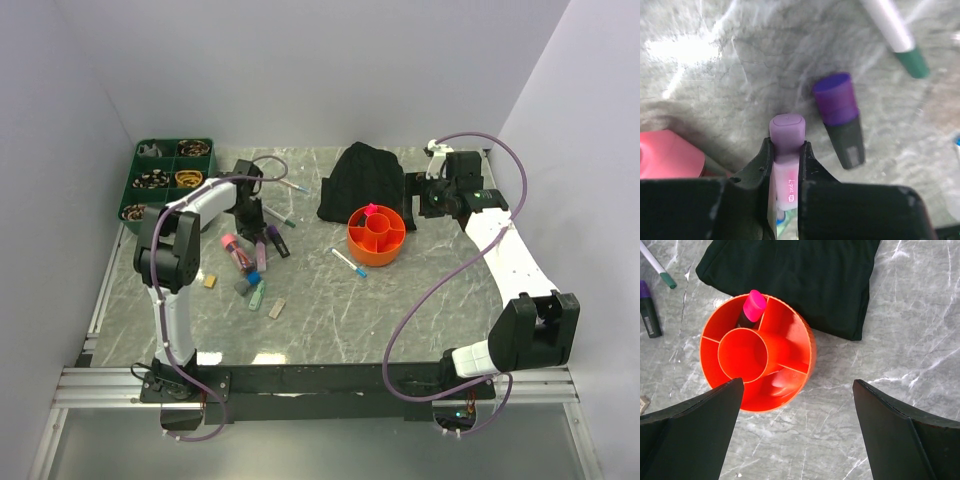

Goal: Sort the stationery into containers
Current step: Pick up the pen from the center of the board.

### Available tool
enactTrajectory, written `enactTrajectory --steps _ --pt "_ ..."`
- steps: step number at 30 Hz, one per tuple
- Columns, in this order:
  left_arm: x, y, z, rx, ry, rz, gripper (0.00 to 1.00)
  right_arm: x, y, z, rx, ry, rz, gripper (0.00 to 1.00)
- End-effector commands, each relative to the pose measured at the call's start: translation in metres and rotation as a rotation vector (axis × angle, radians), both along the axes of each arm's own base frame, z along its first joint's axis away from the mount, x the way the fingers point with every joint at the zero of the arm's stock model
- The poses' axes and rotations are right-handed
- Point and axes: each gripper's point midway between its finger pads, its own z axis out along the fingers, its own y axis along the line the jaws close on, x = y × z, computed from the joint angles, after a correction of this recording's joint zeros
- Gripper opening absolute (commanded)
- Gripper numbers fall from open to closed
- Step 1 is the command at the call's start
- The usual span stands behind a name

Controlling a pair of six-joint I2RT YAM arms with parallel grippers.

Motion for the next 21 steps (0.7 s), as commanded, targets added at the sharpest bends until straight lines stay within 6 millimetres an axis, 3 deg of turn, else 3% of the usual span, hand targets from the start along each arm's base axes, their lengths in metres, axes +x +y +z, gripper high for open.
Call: enactTrajectory --steps 1,3,7,9,10,11,12,14,15,17,18,21 --pt "0.034 -0.015 0.092 -0.177 -0.211 -0.072 0.01 0.003 -0.002 0.02 -0.007 -0.064 -0.007 0.98" --pt "0.058 -0.029 0.133 -0.277 -0.332 -0.11 0.01 0.005 -0.002 0.019 -0.007 -0.062 -0.005 0.99" --pt "0.083 -0.066 0.201 -0.481 -0.512 -0.202 0.01 0.011 -0.001 0.017 -0.012 -0.056 0.003 0.98" --pt "0.075 -0.09 0.223 -0.568 -0.582 -0.303 0.01 0.015 -0.002 0.021 -0.025 -0.07 0.004 0.98" --pt "0.082 -0.102 0.241 -0.585 -0.715 -0.398 0.01 0.017 -0.003 0.02 -0.038 -0.077 0.008 0.98" --pt "0.064 -0.123 0.231 -0.631 -0.723 -0.509 0.01 0.02 -0.007 0.022 -0.056 -0.088 -0.009 0.98" --pt "0.053 -0.136 0.246 -0.656 -0.819 -0.616 0.01 0.023 -0.011 0.026 -0.07 -0.103 -0.024 0.97" --pt "0.037 -0.164 0.245 -0.634 -1.054 -0.821 0.01 0.03 -0.02 0.048 -0.081 -0.185 -0.088 0.96" --pt "0.024 -0.171 0.254 -0.645 -1.134 -0.898 0.01 0.031 -0.027 0.052 -0.102 -0.213 -0.124 0.96" --pt "0.012 -0.189 0.254 -0.649 -1.242 -1.013 0.01 0.034 -0.03 0.075 -0.101 -0.307 -0.145 0.97" --pt "0.01 -0.197 0.241 -0.685 -1.21 -1.05 0.01 0.033 -0.032 0.072 -0.104 -0.324 -0.149 0.97" --pt "0.018 -0.214 0.243 -0.759 -1.207 -1.047 0.01 0.033 -0.032 0.081 -0.107 -0.357 -0.142 0.98"
